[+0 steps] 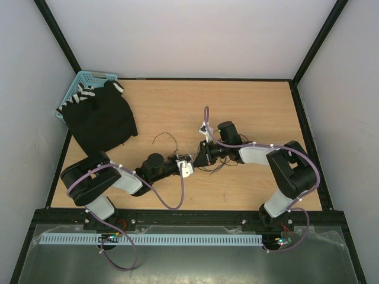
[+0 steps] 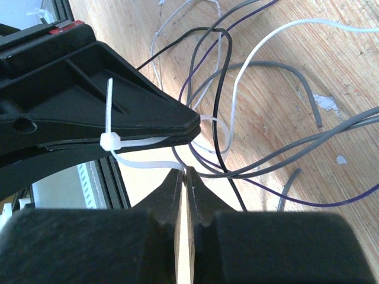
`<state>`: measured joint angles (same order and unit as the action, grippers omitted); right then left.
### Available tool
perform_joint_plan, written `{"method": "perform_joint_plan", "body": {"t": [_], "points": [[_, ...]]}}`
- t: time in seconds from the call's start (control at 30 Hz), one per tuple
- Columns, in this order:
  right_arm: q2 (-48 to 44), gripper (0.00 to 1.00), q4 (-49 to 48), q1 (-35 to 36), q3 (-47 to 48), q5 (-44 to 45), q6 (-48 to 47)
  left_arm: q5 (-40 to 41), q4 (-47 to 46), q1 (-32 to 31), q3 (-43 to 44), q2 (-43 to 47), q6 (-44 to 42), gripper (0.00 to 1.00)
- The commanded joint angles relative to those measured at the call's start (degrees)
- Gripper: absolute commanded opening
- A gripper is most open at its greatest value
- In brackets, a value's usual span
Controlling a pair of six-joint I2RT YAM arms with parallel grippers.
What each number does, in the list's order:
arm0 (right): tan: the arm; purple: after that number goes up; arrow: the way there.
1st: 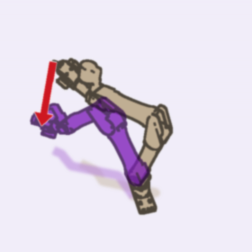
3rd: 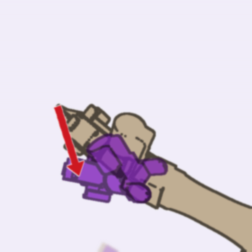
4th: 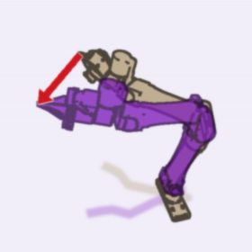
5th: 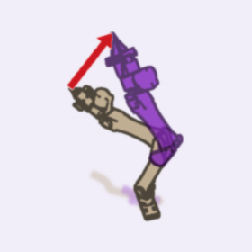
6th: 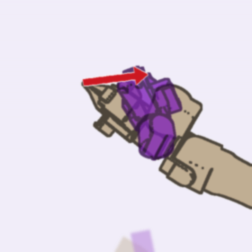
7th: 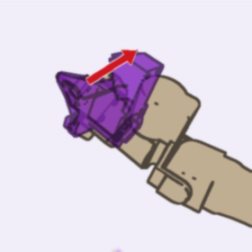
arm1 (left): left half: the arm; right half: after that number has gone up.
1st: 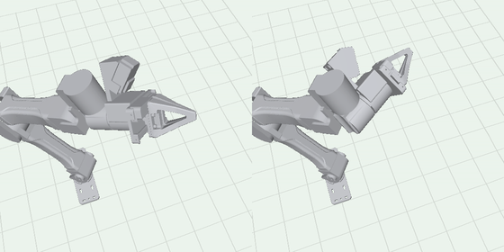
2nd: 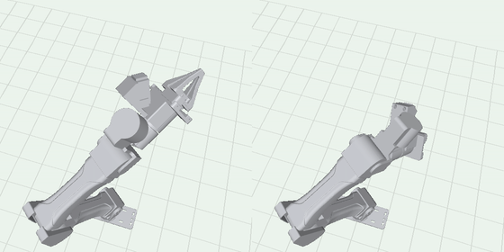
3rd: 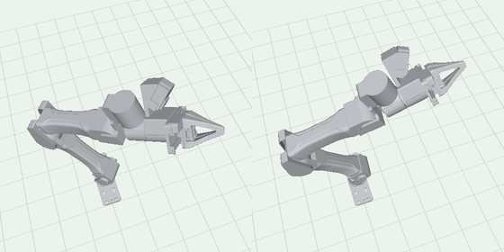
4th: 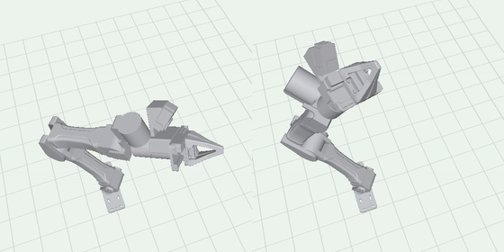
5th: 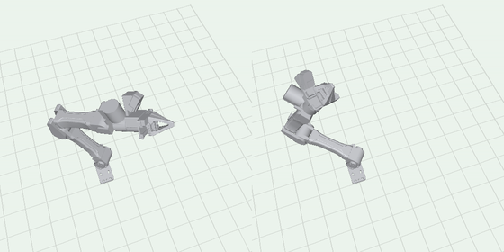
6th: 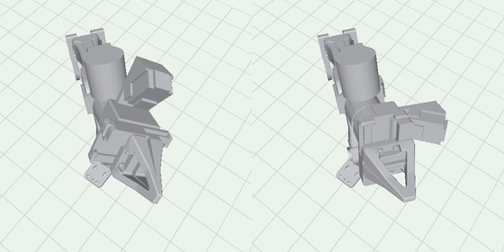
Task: Zip-tie the wires
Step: Tie the cable at the center of the board.
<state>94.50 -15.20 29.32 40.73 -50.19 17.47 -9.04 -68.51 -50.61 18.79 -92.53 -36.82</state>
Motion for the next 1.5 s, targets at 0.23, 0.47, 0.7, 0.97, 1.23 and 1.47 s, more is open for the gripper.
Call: {"method": "perform_joint_plan", "body": {"t": [0.23,0.47,0.7,0.97,1.23,1.47], "points": [[-3.49,0.31,0.78,-0.31,-2.66,-3.36,-3.18,-1.27,-1.61,1.17,0.72,-1.39,4.01,0.00],[-4.15,0.43,3.00,-0.25,-2.42,-3.32,-5.71,-2.08,-1.62,2.19,1.19,-2.91,5.58,0.00],[-7.05,0.52,6.73,-0.25,-0.37,1.73,-7.69,-3.30,-1.58,2.76,1.17,-3.59,6.46,0.00],[-8.39,0.52,3.36,-0.19,2.72,4.14,-1.88,-4.23,-1.55,2.80,1.17,-3.76,6.73,0.00],[-6.48,0.49,-0.18,0.91,4.47,4.79,1.35,-4.32,-1.57,2.80,0.99,-3.07,6.66,0.00],[-4.49,0.47,-1.23,2.54,5.55,5.35,2.12,-4.59,-1.61,2.80,0.91,-2.74,6.91,0.00]]}}
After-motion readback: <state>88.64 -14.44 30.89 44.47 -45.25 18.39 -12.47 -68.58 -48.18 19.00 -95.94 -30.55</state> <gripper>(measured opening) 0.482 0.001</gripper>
